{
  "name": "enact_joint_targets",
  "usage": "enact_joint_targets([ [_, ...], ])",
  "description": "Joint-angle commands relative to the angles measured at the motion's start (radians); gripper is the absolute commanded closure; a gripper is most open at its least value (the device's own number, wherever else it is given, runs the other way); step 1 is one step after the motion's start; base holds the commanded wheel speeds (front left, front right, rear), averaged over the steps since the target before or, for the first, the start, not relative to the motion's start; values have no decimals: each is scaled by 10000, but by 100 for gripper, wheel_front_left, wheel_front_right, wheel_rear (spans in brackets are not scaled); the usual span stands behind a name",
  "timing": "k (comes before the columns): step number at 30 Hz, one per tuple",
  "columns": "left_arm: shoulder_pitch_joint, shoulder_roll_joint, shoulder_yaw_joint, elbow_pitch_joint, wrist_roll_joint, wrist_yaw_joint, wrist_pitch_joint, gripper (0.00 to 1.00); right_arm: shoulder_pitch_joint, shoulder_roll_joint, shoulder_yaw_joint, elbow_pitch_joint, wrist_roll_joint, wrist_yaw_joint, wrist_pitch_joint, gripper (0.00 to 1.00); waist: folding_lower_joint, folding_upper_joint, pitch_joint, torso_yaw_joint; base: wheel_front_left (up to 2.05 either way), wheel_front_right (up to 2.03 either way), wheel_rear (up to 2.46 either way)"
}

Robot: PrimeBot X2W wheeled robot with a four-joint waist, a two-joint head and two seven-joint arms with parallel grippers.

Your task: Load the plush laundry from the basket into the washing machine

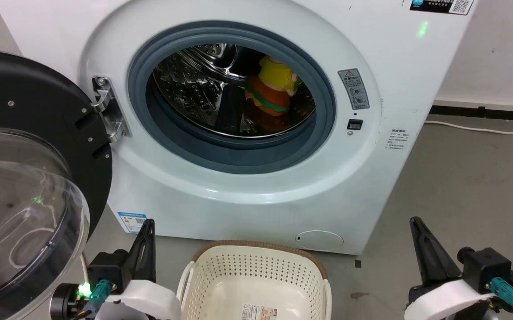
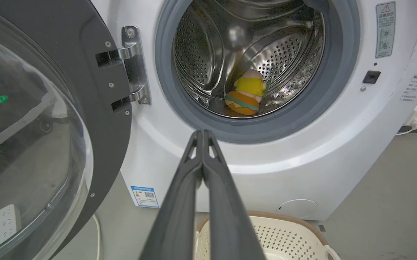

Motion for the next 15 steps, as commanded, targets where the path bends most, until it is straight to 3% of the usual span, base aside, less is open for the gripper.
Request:
enact_joint_targets([
  [1,99,-74,73,-88,102,-52,40,100,-76,-2,-26,-70,-66,-6,49,100,0,0,-4,2,0,0,0],
  [15,117,-207,306,-248,445,-187,324,100,-92,-2,-62,-118,-283,-7,336,100,0,0,-52,22,0,0,0],
])
